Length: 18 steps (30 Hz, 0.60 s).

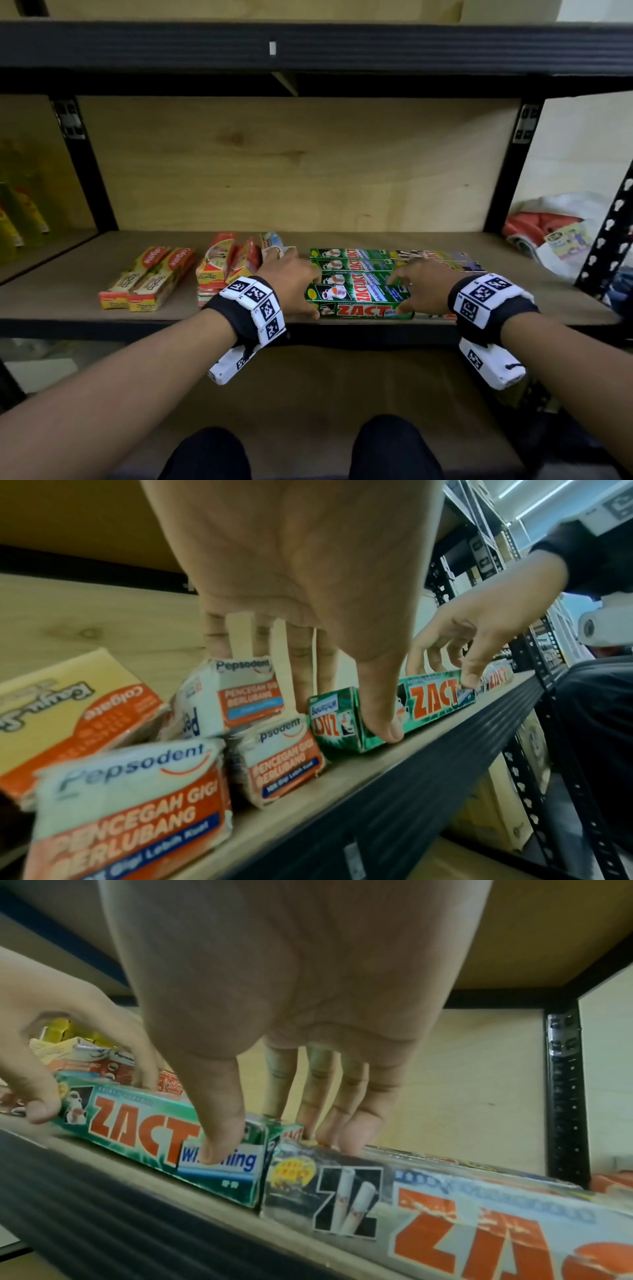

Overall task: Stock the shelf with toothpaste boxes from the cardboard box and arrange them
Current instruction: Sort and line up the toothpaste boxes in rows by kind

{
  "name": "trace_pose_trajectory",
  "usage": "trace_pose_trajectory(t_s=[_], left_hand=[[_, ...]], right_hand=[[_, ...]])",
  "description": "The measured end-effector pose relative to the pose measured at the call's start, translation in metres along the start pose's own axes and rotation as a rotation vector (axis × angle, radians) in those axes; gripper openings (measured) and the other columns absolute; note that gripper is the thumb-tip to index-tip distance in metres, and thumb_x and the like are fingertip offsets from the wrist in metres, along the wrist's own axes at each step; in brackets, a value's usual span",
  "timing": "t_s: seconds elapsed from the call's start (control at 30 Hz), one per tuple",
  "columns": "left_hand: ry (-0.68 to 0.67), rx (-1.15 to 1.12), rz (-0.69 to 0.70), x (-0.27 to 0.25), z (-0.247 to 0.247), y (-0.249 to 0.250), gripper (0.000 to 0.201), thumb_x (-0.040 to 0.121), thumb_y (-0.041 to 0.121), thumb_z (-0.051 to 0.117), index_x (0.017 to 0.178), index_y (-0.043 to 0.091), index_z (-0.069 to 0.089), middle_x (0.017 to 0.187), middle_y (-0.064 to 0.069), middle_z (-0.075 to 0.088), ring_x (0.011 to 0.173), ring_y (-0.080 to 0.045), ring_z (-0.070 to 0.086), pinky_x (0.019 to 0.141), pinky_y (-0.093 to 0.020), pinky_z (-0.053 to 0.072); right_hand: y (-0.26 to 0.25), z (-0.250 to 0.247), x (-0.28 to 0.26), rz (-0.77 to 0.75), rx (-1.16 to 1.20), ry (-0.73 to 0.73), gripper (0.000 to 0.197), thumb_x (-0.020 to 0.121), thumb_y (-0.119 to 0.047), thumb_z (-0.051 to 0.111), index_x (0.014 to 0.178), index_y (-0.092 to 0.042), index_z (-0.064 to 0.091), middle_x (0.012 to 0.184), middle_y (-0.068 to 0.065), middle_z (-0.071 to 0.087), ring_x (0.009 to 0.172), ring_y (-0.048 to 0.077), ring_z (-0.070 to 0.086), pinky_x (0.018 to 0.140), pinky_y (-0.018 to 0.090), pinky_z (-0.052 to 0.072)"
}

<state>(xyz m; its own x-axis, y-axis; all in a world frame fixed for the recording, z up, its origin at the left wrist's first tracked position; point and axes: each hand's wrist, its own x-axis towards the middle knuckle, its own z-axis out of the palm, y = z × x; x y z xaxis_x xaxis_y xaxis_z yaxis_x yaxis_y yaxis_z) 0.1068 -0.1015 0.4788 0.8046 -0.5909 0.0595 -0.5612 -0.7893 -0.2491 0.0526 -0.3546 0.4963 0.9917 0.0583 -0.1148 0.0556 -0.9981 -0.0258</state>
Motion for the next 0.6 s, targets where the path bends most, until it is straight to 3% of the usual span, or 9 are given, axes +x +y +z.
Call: trace_pose_trajectory(t_s=[0.17, 0.5, 0.6], left_hand=[[0.004, 0.028, 0.035, 0.005, 0.005, 0.000, 0.080, 0.067, 0.076, 0.066, 0.134, 0.038, 0.045, 0.134, 0.008, 0.052, 0.128, -0.022, 0.043, 0.108, -0.056, 0.027], [-0.023, 0.018, 0.040, 0.014, 0.001, -0.001, 0.069, 0.067, 0.073, 0.069, 0.124, 0.039, 0.050, 0.123, 0.009, 0.057, 0.119, -0.020, 0.047, 0.101, -0.052, 0.034], [-0.011, 0.021, 0.053, 0.014, 0.003, -0.002, 0.069, 0.069, 0.073, 0.067, 0.127, 0.039, 0.049, 0.127, 0.008, 0.056, 0.122, -0.021, 0.045, 0.103, -0.052, 0.034]], right_hand=[[0.002, 0.002, 0.007, 0.008, 0.004, 0.009, 0.059, 0.077, -0.039, 0.082, 0.128, -0.031, 0.056, 0.131, 0.000, 0.056, 0.109, 0.020, 0.058, 0.094, 0.036, 0.051], [-0.001, -0.002, 0.017, -0.001, -0.055, -0.034, 0.058, 0.079, -0.033, 0.082, 0.130, -0.035, 0.054, 0.138, -0.002, 0.053, 0.116, 0.021, 0.056, 0.093, 0.033, 0.047], [-0.003, -0.002, 0.016, 0.006, -0.052, -0.035, 0.059, 0.078, -0.033, 0.082, 0.130, -0.035, 0.054, 0.138, -0.002, 0.053, 0.117, 0.021, 0.056, 0.095, 0.035, 0.049]])
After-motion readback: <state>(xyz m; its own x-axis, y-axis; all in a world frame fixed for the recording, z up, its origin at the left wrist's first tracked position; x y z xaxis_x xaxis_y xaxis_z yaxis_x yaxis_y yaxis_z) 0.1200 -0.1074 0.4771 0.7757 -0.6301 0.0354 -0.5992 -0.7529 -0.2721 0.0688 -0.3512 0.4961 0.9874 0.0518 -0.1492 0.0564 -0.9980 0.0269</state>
